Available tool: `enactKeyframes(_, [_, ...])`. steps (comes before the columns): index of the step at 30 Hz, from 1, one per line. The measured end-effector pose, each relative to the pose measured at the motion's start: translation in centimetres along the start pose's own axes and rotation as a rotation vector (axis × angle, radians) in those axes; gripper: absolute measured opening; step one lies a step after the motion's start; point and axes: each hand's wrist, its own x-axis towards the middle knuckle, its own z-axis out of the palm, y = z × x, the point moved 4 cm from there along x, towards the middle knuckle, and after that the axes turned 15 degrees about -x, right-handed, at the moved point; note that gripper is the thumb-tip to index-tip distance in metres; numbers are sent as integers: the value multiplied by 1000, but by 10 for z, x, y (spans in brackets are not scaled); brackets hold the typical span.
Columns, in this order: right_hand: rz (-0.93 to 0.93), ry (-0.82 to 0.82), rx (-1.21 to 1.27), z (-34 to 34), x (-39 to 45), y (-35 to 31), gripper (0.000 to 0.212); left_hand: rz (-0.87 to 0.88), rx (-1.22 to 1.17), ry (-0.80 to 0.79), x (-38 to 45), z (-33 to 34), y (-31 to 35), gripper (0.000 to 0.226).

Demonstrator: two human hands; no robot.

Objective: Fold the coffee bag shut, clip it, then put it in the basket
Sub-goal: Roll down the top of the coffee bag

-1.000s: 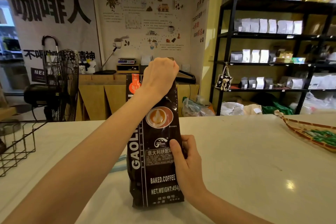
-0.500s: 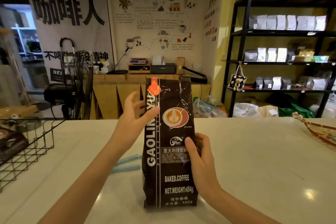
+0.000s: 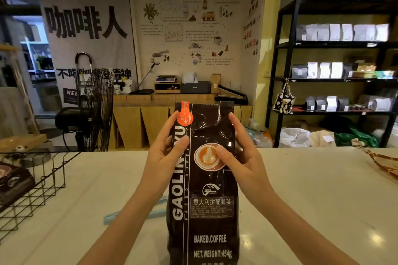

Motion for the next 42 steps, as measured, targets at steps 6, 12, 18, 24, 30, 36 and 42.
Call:
enactKeyframes(6, [7, -6, -44, -5, 7, 4, 32, -55, -63, 48, 5, -8, 1, 44])
enactKeyframes(12, [7, 23, -46, -21, 17, 1, 29, -58, -35, 2, 3, -3, 2, 39])
enactKeyframes(18, [14, -32, -68, -30, 18, -6, 43, -61, 61, -29, 4, 0, 7, 48])
enactKeyframes(24, [44, -150, -169, -36, 20, -12, 49, -106, 202, -81, 2, -1, 18, 56])
enactKeyframes(30, [47, -206, -277, -34, 20, -15, 42, -41, 529, -80, 0, -2, 37, 52])
enactKeyframes(36, [114, -222, -289, -35, 20, -10, 39, -80, 542, -72, 2, -4, 34, 34])
enactKeyframes(42, [151, -193, -335, -35, 23, -5, 36, -158, 641, -135, 2, -4, 27, 34])
